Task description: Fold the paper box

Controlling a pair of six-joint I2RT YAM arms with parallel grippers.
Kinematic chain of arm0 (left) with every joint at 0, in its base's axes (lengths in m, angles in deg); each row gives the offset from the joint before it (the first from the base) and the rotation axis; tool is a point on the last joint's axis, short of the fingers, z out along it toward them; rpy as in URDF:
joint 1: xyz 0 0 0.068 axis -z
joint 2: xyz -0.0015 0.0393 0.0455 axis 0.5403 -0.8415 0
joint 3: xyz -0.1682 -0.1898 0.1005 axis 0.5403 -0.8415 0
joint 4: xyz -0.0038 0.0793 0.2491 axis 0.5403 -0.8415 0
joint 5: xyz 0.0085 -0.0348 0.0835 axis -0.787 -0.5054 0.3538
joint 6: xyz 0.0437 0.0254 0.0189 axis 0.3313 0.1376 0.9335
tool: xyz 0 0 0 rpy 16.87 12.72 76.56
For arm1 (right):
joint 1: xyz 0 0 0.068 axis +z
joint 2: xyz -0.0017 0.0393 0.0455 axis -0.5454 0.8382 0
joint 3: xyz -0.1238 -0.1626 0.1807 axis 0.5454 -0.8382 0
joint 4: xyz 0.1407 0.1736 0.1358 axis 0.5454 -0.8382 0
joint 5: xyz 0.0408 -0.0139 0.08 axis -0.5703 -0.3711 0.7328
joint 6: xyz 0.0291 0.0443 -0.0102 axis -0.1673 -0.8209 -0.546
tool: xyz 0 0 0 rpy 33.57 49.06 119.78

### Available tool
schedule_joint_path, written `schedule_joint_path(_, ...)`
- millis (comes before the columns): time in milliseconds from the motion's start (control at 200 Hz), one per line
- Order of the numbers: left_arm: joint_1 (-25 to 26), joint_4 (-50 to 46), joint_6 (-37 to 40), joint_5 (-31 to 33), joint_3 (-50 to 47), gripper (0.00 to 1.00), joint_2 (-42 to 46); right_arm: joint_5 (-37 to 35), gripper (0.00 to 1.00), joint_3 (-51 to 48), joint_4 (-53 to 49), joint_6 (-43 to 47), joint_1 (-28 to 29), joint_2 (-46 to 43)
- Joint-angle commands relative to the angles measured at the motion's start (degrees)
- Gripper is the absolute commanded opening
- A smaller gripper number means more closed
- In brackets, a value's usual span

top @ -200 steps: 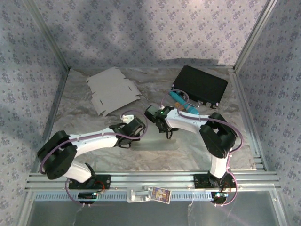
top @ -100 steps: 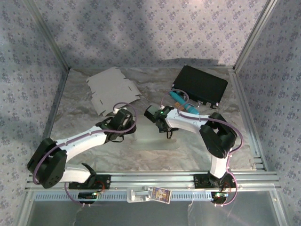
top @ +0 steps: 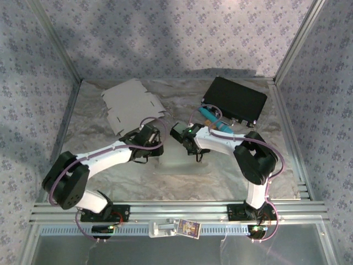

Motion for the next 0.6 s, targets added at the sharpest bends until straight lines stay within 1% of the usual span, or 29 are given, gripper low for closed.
schedule_joint_path(0,1.22,-3.83,1.25,4.17,2.74,0.42,-1.82,-1.01,0.00,1.19,-3.43,0.92,-0.22,1.78)
schedule_joint_path(180,1.49,-3.43,-0.22,5.78,2.95,0.44,-1.14,-0.19,0.00,3.84,-6.77,0.33,-0.55,5.11)
schedule_joint_path(320,0.70,-6.93,-2.37,7.10,5.57,0.48,2.02,2.00,0.00,6.03,-10.77,-1.54,-2.13,8.54)
schedule_joint_path(495,-4.20,-14.14,-6.56,7.36,9.05,0.51,7.03,9.97,0.00,8.77,-14.07,-5.17,-6.79,10.78)
schedule_joint_path(595,-7.57,-16.58,-7.81,6.53,9.53,0.52,10.50,15.03,0.00,12.36,-18.25,-8.53,-8.96,12.76)
